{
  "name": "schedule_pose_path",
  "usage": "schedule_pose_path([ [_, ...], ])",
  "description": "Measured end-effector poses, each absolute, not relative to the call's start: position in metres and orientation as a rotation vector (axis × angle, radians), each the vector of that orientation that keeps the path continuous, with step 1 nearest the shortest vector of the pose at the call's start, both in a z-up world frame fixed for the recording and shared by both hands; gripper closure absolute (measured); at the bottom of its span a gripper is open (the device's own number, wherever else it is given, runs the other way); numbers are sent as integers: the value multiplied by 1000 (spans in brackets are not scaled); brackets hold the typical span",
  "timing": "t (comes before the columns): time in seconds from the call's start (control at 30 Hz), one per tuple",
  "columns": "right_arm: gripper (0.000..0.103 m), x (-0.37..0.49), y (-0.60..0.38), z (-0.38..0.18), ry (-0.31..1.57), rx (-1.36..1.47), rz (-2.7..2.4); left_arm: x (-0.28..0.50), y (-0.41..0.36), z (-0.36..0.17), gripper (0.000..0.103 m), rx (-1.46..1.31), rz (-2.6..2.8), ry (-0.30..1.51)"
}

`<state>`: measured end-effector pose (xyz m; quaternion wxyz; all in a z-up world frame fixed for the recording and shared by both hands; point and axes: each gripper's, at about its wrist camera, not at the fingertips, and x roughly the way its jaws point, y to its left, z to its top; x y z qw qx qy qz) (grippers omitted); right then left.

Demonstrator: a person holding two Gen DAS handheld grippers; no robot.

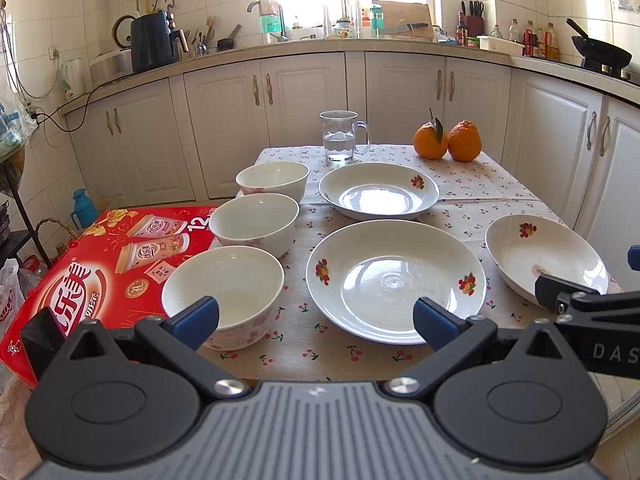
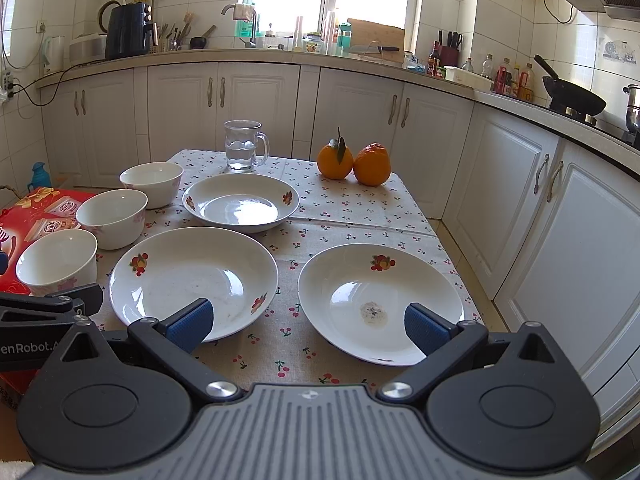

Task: Organize plates and bowls

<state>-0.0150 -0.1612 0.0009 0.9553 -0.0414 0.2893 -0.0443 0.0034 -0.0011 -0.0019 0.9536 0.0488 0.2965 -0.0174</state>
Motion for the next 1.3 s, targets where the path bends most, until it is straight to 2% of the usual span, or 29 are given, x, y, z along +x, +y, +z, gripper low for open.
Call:
schedule_pose_path([
  [1.3, 0, -16, -163, 4, 582, -85, -91, 4, -2, -3, 1, 100, -35, 604],
])
